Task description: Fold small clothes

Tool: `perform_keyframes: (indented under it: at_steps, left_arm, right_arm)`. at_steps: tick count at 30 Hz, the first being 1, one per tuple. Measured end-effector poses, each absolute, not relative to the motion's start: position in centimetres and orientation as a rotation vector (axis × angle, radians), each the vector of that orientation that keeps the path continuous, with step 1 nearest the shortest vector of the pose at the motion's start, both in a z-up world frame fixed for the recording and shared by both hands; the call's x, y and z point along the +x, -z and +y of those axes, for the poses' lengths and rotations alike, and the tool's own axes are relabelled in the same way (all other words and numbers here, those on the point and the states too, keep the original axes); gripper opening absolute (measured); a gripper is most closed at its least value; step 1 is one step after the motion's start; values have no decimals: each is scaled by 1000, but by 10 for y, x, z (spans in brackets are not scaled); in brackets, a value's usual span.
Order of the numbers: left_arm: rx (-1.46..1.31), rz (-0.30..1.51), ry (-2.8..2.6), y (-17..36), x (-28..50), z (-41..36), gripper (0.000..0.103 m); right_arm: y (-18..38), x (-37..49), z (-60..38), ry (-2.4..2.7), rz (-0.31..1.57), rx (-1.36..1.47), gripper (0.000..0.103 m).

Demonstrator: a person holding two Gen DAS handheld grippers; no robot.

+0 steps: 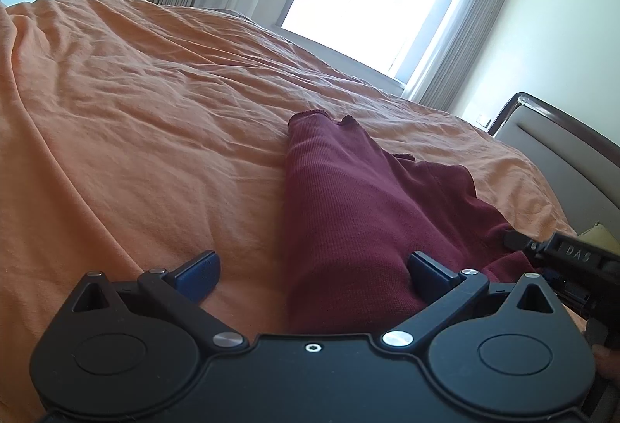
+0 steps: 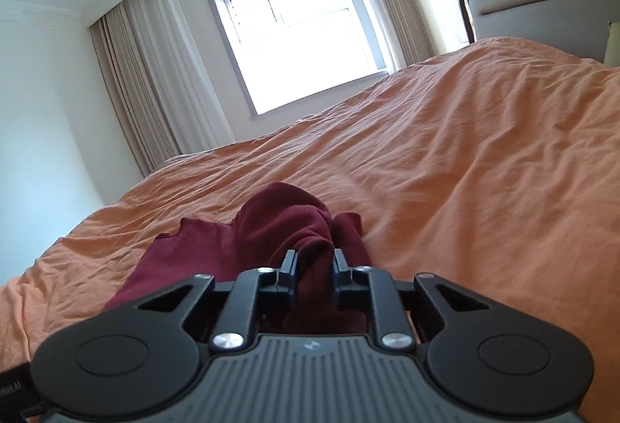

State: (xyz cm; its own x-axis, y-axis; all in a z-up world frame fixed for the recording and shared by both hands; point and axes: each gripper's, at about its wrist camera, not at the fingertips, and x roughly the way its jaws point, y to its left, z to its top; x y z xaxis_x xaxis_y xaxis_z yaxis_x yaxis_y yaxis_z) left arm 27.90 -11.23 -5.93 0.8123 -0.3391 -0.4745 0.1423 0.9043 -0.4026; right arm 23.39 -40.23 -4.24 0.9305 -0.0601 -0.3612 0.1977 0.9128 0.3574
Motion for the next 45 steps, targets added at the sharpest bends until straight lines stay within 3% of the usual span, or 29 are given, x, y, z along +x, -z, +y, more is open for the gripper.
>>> perform_keyframes:
  at_steps: [10,17,19,22,26,30,45]
  left_arm:
    - [-359,551,317,57,276,-107,102]
    - [-341,566,306,62,278,-110,103]
    - [-342,568,306,62,278,-109,103]
    - [-340,572,303,63,278,-109,103]
    - [-340,572,303,62,278,-110,103]
    - [-336,574,301,62,278,-110,103]
    - [-323,583,307,62,278,-112,103]
  right_arm:
    - [68,220,-399,159,347,372,24]
    - [61,206,-401,184,324,393,54]
    - [53,196,-400,170,289,398,74]
    - [43,185,-393,110,233,405,92]
    - [46,186,-374,79,271,325,101]
    - [69,192,-372,169,363,267,103]
    - [94,178,-372,133,266,190,103]
